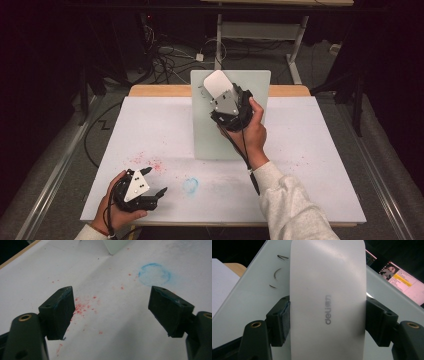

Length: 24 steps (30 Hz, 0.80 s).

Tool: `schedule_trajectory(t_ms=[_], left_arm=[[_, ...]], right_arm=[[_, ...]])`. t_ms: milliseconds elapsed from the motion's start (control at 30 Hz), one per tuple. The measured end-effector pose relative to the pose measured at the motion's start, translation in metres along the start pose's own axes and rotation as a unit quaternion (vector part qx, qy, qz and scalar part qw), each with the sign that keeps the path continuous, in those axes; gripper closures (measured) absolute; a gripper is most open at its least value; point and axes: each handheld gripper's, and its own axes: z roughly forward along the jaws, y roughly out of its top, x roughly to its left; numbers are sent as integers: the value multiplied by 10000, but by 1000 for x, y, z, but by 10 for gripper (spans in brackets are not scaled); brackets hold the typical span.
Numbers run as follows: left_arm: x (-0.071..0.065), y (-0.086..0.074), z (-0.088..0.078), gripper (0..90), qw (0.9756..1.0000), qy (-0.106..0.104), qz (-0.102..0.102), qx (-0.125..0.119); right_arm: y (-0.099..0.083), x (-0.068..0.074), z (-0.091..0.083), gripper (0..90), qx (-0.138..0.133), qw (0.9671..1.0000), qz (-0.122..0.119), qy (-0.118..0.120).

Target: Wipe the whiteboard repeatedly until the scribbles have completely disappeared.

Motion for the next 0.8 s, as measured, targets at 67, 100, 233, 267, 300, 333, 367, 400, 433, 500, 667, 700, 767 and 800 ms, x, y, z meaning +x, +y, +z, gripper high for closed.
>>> schedule_trajectory(t_ms=[67, 100, 233, 267, 300, 333, 367, 400, 433, 500, 667, 700, 767, 800], left_arm=[[0, 1, 0, 206, 10000, -1, 3, 1], [0, 1, 1, 206, 10000, -2, 11, 1], [-1, 2, 2, 206, 10000, -12, 25, 4], [-1, 2, 2, 206, 10000, -4, 27, 7], [-1, 2, 2, 206, 10000, -11, 23, 6], [-1, 1, 2, 206, 10000, -15, 19, 9], [-1, 1, 2, 206, 10000, -17, 21, 12], [0, 1, 2, 206, 10000, -20, 24, 18], [0, 1, 2, 206, 10000, -13, 9, 5], [0, 0, 1, 206, 10000, -8, 19, 6], [0, 0, 0, 206, 10000, 1, 11, 3], [0, 0, 0, 206, 10000, 3, 10, 4], [0, 0, 0, 206, 10000, 2, 10, 4], [0, 0, 0, 206, 10000, 2, 9, 2]], right_arm=[[-1, 8, 1, 312, 6, 9998, -134, 126], [0, 14, 1, 312, 7, 9995, -254, 180], [0, 37, 1, 313, 34, 9976, -540, 431], [-1, 43, 1, 312, 62, 9971, -587, 486], [-3, 48, 1, 312, 70, 9963, -660, 542], [-5, 53, 1, 313, 67, 9957, -751, 536], [-6, 57, 1, 312, 68, 9953, -840, 478], [-7, 58, 1, 312, 58, 9948, -914, 452], [-8, 58, 1, 312, 46, 9951, -875, 449], [-6, 55, 1, 312, 66, 9951, -813, 558], [0, 40, 2, 312, 11, 9969, -672, 399], [2, 36, 2, 312, 3, 9976, -600, 359], [7, 29, 3, 312, -1, 9983, -524, 245], [8, 27, 3, 312, -3, 9986, -483, 205]])
